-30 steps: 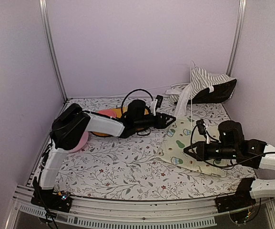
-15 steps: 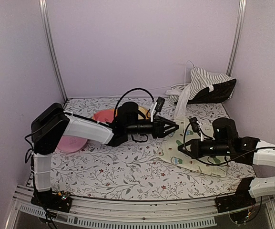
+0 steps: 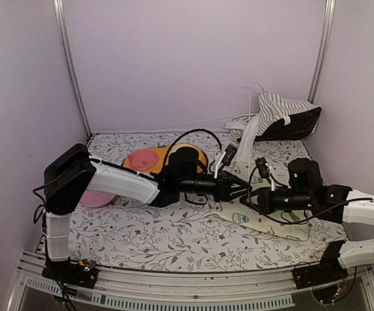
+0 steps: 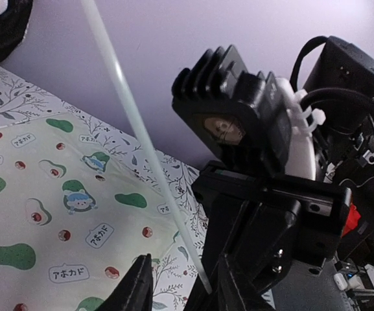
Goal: Set up the pet tent
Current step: Pass from the right arm to the left, then pass from the left arm to the right
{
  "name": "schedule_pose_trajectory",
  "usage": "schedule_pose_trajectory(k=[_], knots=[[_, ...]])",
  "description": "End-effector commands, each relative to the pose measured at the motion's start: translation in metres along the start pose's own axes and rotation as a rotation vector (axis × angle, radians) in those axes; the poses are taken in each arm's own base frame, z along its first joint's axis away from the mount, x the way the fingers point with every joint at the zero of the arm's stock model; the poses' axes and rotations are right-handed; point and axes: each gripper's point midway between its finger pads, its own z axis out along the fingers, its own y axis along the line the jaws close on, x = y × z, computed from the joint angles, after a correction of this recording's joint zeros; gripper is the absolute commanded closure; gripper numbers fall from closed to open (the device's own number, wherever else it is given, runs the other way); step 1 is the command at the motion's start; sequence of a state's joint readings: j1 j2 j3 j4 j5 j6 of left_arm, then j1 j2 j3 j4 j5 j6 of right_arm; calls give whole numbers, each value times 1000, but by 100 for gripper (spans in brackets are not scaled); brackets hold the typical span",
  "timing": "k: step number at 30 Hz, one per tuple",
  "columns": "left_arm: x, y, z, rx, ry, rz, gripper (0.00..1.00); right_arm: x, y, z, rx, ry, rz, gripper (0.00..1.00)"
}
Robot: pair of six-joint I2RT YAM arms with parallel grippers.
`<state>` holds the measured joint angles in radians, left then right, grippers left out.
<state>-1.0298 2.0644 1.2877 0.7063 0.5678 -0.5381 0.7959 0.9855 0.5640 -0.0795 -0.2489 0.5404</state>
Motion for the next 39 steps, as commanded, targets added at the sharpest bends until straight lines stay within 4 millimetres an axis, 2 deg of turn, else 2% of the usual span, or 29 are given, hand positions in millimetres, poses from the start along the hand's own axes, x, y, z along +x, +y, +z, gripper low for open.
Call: schedule_pose_trajectory(k=[1, 4, 7, 8, 10, 12, 13, 14, 16, 18, 22, 26, 28, 32, 34, 39], knots=[[-2, -9, 7, 20, 13, 6, 67, -21, 5, -1, -10, -59, -39, 100], [-2, -8, 10, 19, 20, -3, 81, -17, 6, 0, -23, -43, -53, 100], [0, -6, 13, 19, 26, -14, 100, -12, 2, 1, -13, -25, -55, 99], [-1, -6, 13, 16, 23, -16, 100, -10, 1, 1, -5, -19, -55, 95], [-3, -2, 13, -14, 12, -20, 100, -9, -7, -2, 36, -20, -50, 79], [-7, 6, 9, -76, -15, -27, 100, -12, -14, -12, 84, -58, -33, 53], [-6, 11, 5, -112, -29, -34, 100, -15, -17, -18, 108, -88, -17, 36], [-9, 13, 2, -128, -47, -33, 100, -19, -17, -24, 111, -113, -10, 27], [-15, 14, -2, -149, -74, -32, 100, -26, -18, -35, 132, -162, 3, 15], [-19, 12, -5, -153, -95, -30, 100, -32, -24, -43, 176, -194, 25, 11], [-23, 8, -7, -142, -106, -29, 100, -52, -33, -52, 230, -243, 42, 9], [-20, 7, -5, -127, -94, -29, 100, -87, -12, -48, 170, -264, -25, 15], [-19, 6, -4, -122, -88, -29, 100, -95, -5, -40, 149, -237, -51, 22], [-21, 2, -3, -102, -83, -21, 100, -98, 1, -24, 125, -189, -71, 39], [-21, 0, -1, -92, -74, -19, 100, -97, 2, -22, 114, -176, -76, 40], [-20, -7, 0, -58, -59, -14, 100, -93, 4, -18, 93, -150, -77, 55]])
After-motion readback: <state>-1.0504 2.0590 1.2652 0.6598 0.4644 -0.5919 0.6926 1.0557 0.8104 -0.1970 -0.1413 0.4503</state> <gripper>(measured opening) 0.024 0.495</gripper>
